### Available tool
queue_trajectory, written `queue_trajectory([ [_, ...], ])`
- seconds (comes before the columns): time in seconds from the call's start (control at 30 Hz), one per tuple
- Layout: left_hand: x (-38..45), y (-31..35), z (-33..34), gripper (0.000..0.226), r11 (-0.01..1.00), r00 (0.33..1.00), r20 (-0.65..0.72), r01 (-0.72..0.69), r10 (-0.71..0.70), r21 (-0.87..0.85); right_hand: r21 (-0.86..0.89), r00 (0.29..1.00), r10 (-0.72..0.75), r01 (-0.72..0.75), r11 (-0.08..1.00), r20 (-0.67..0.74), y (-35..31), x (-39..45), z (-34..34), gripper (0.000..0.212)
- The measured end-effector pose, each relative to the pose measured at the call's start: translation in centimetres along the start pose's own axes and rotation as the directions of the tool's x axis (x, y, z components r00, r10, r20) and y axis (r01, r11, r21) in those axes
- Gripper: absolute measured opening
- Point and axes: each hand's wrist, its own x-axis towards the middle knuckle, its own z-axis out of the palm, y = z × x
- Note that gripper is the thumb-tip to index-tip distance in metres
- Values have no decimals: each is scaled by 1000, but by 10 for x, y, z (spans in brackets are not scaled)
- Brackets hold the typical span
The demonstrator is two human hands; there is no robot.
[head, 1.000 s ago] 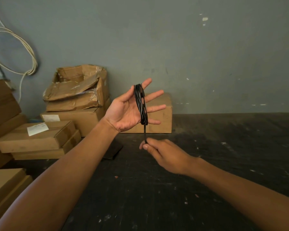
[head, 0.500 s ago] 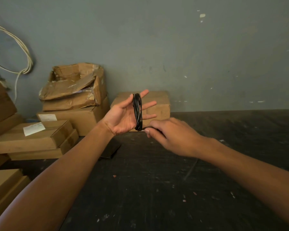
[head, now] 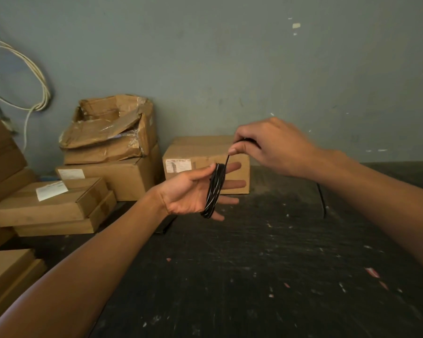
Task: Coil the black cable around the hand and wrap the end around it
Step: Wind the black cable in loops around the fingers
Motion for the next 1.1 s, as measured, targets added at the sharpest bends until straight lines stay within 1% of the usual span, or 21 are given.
queue_trajectory([
  [0.1,-2,1,8,56,1000,997,75,14,-16,21,-10,1000,-17,17,1000,-11,11,3,-1,21],
  [0.27,-5,3,19,55,997,985,164,40,-50,63,28,998,36,-35,999,-54,24,5,-1,20],
  [0.4,-7,3,27,56,996,966,248,62,-78,71,48,998,32,-29,998,-47,29,5,-1,21],
  [0.53,-10,8,37,58,999,936,351,17,-28,35,116,998,63,-60,991,-29,40,1,9,23],
  [0.6,-12,11,42,58,1000,923,385,-17,18,-6,145,997,74,-70,987,-27,46,-6,21,22],
  [0.67,-12,15,45,56,998,911,407,-52,62,-35,191,997,72,-72,979,4,48,-15,35,21],
  [0.73,-11,18,46,54,995,904,415,-92,104,-49,247,994,61,-81,965,87,46,-25,50,21],
  [0.8,-10,21,46,53,991,903,408,-122,133,-54,324,985,8,-65,944,172,39,-33,65,23],
  [0.83,-9,21,46,53,989,904,401,-132,145,-60,364,981,-16,-56,930,191,34,-36,73,24],
  [0.93,-8,22,43,53,982,909,372,-165,189,-96,440,982,-15,-72,895,191,22,-40,95,32],
  [1.03,-8,25,40,52,963,902,344,-216,260,-159,477,984,-1,-85,875,178,9,-46,108,24],
  [1.1,-7,29,37,51,946,895,320,-259,312,-197,478,980,17,-112,871,198,-2,-51,114,20],
])
